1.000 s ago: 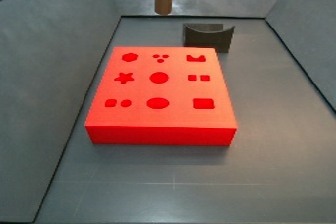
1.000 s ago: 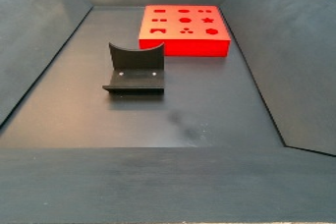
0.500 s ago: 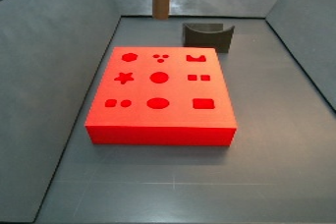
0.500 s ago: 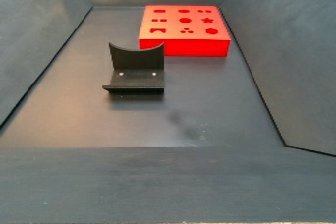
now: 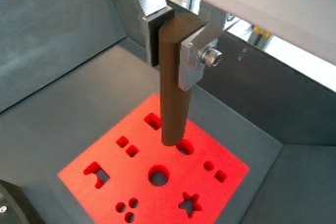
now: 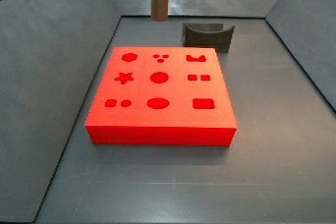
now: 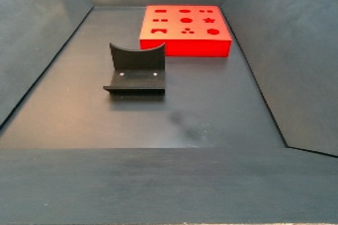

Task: Pick up the oval object. Move up. Move to above the board. Insert the oval object.
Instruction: Insert the oval object.

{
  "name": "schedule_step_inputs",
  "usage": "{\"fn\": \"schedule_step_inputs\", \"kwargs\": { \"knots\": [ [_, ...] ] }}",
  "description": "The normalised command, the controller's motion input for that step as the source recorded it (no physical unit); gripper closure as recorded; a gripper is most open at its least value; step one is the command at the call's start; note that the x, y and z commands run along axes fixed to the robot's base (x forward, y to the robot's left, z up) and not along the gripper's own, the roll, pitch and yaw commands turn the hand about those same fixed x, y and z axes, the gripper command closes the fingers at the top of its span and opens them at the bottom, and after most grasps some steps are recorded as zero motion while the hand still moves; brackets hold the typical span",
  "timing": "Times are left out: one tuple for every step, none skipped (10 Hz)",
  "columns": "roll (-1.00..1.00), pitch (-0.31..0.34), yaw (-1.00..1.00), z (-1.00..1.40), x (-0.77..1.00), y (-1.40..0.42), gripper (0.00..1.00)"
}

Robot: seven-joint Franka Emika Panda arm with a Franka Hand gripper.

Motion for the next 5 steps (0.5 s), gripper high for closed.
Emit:
{"fn": "schedule_step_inputs", "kwargs": {
  "knots": [
    [0.0,0.0,-0.07,-0.05,-0.01,0.0,1.0],
    [0.0,0.0,-0.06,-0.04,0.0,0.0,1.0],
    [0.0,0.0,-0.06,-0.06,0.0,0.0,1.0],
    [0.02,-0.026,-0.05,-0.08,0.0,0.0,1.0],
    [0.02,-0.041,-0.03,-0.1,0.0,0.0,1.0]
  ]
}}
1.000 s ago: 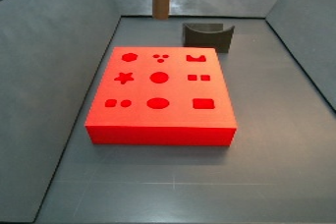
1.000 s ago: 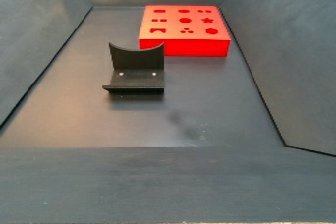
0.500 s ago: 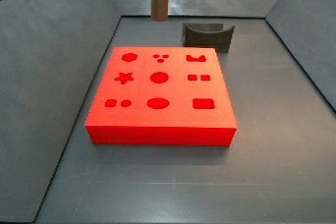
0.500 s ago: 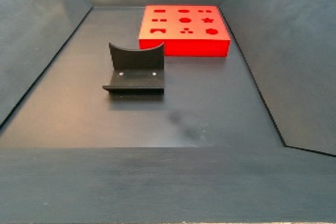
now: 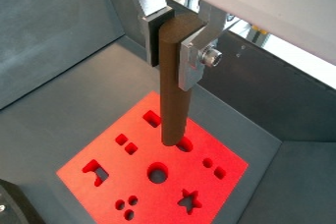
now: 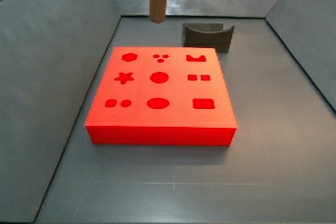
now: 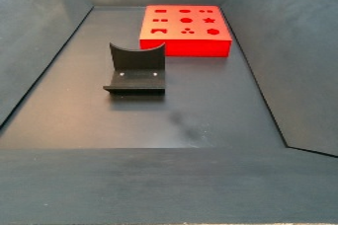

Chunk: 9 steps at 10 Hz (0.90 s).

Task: Pick up the oval object. Move up. Move to above the board. Insert the oval object.
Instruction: Insert the oval object.

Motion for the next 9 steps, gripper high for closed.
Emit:
{"fn": "schedule_step_inputs", "kwargs": {
  "knots": [
    [0.01,-0.024,-0.03,-0.1,0.0,0.0,1.0],
    [0.01,-0.01,-0.03,-0.09,0.0,0.0,1.0],
    [0.01,-0.02,-0.03,-0.09,0.0,0.0,1.0],
    [0.01,-0.01,-0.03,-0.09,0.0,0.0,1.0],
    [0.01,0.0,-0.03,-0.06,0.0,0.0,1.0],
    [0.01,0.0,-0.03,-0.07,0.0,0.0,1.0],
    [0.01,0.0,-0.04,-0.08,0.0,0.0,1.0],
    [0.01,0.0,-0.04,-0.09,0.0,0.0,1.0],
    [0.01,0.0,-0.04,-0.08,0.0,0.0,1.0]
  ]
}}
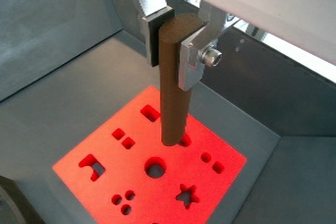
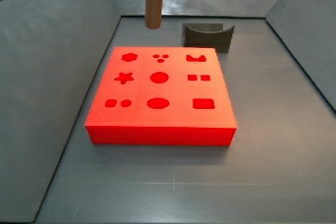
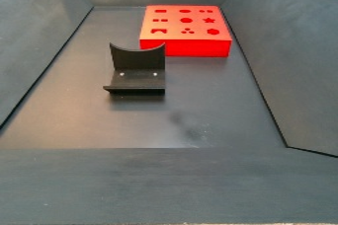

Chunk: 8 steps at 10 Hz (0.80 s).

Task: Pick up the oval object. Move up. Move to above the board. Insert the oval object.
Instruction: Insert the oval object.

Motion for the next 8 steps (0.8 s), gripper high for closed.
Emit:
{"fn": "schedule_step_inputs", "kwargs": {
  "knots": [
    [0.02,0.0,-0.03,-0.06,0.0,0.0,1.0],
    [0.02,0.0,-0.03,-0.06,0.0,0.0,1.0],
    [0.03,0.0,-0.03,-0.05,0.0,0.0,1.0],
    [0.03,0.0,-0.03,-0.06,0.0,0.0,1.0],
    [0.03,0.0,-0.03,-0.06,0.0,0.0,1.0],
    [0.02,0.0,-0.03,-0.06,0.0,0.0,1.0],
    [0.02,0.0,-0.03,-0.06,0.01,0.0,1.0],
    [0.03,0.001,-0.03,-0.05,0.02,0.0,1.0]
  ]
}}
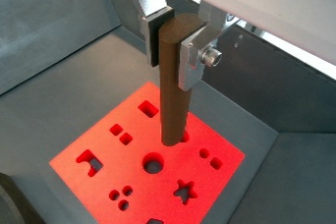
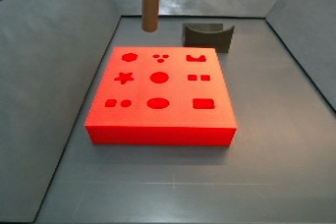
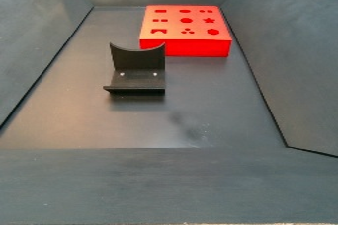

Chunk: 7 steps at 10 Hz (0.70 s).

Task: Pick up the oval object. Move up. Move to above the board. Insert the oval object.
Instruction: Insert the oval object.

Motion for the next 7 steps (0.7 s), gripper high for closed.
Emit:
{"fn": "schedule_step_inputs", "kwargs": {
  "knots": [
    [0.0,0.026,0.0,0.0,0.01,0.0,1.0],
    [0.0,-0.004,0.0,0.0,0.0,0.0,1.0],
    [0.0,-0.027,-0.05,0.06,-0.2,-0.25,1.0],
    [0.0,0.0,-0.87,0.09,0.03,-0.27,1.0],
    [0.0,0.0,-0.99,0.02,0.0,-0.12,1.0],
    [0.0,0.0,-1.0,0.0,0.0,-0.07,1.0],
    [0.0,0.0,-1.0,0.0,0.0,-0.06,1.0]
  ]
}}
